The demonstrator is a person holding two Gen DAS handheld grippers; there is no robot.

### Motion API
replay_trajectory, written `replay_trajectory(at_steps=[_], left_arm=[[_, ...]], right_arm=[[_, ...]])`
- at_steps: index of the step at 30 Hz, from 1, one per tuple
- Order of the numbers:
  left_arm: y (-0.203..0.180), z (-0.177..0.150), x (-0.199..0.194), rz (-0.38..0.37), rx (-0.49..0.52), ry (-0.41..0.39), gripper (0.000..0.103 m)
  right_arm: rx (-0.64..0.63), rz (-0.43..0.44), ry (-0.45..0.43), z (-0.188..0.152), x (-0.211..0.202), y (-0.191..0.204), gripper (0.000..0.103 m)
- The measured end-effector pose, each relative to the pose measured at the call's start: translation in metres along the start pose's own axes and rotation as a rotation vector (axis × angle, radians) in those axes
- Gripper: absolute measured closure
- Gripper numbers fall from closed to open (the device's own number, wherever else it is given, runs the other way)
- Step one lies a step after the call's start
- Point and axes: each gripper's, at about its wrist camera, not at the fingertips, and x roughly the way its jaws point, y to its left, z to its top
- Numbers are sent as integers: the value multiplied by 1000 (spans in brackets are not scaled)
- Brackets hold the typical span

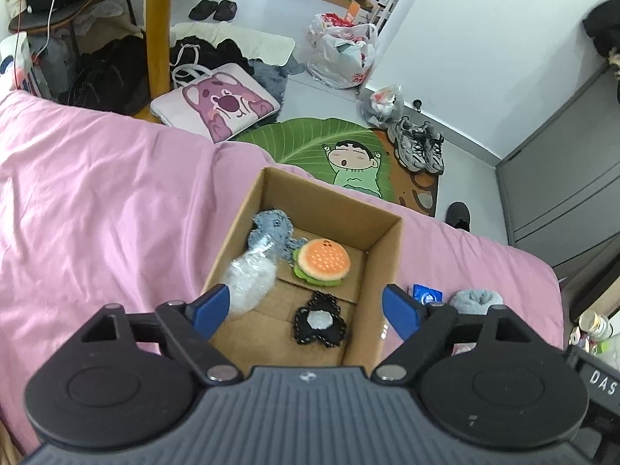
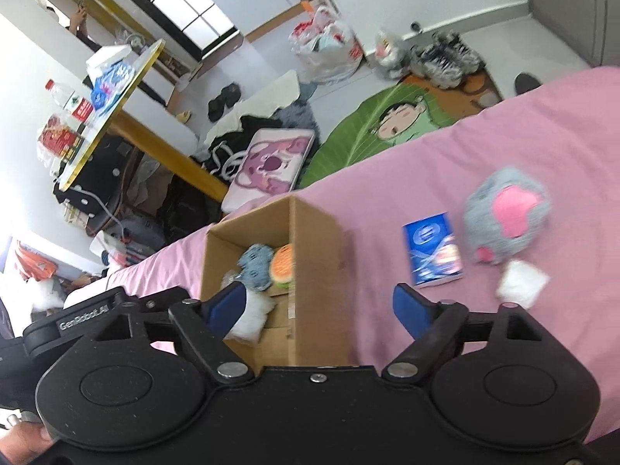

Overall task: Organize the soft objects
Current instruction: 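Open both tools to drop the bag and black plush into the box, then move the left tool to the blue Vinda tissue pack while the right tool moves to the white bundle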

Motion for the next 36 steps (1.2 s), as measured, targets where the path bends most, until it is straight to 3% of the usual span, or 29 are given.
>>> replay_trajectory(at_steps=[3,10,13,27,36], left_arm=[[-11,-8,-6,5,11,-7,15],[-42,-30,-10,-13,69,-1,1],[-57,-39,-10,-27,91,1,1],[-99,-59,-6,-39,115,16,1],[-125,-61,14,-29,128,3,2]], right_arm=[[6,-18,-9,1,-11,-16,12],[-2,-77,-18,-3,-33,-51,4],[2,-100,-12,-5,-38,-65,1],[30,-116,-3,-7,-49,-113,0],[156,-73,-16,-10,-34,-150,3]])
